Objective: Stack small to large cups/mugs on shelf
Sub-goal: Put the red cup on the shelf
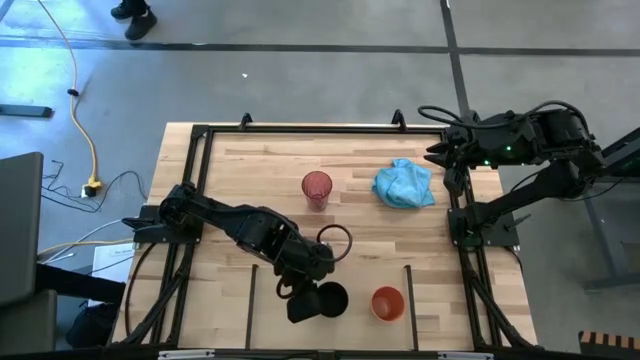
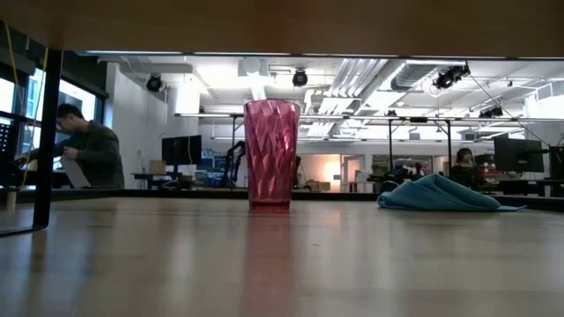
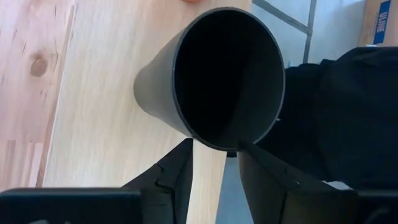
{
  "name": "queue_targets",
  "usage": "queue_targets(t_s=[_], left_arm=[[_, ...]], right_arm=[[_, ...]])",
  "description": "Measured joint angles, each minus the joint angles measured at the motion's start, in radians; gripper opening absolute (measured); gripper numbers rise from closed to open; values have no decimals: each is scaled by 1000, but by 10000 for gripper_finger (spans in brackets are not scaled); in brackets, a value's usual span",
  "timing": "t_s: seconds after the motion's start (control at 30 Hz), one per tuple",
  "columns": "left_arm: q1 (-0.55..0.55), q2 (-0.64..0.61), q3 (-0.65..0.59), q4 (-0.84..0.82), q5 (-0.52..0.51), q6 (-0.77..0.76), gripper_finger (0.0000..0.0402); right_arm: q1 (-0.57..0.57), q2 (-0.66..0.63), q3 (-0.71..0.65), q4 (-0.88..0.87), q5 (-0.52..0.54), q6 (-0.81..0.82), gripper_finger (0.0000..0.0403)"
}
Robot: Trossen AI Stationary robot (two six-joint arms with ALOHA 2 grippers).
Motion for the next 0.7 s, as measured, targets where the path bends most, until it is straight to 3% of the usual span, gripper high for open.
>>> queue_targets(t_s=[0.43,0.6,0.7], left_arm=[[7,-31,0,-36,-21,12,115],[13,-96,0,-50,-92,14,115],[18,-141,1,-88,-216,51,115]], right_arm=[[0,0,0,-10,0,-7,78],[0,0,0,-24,0,-7,78],[0,0,0,-24,0,-7,78]])
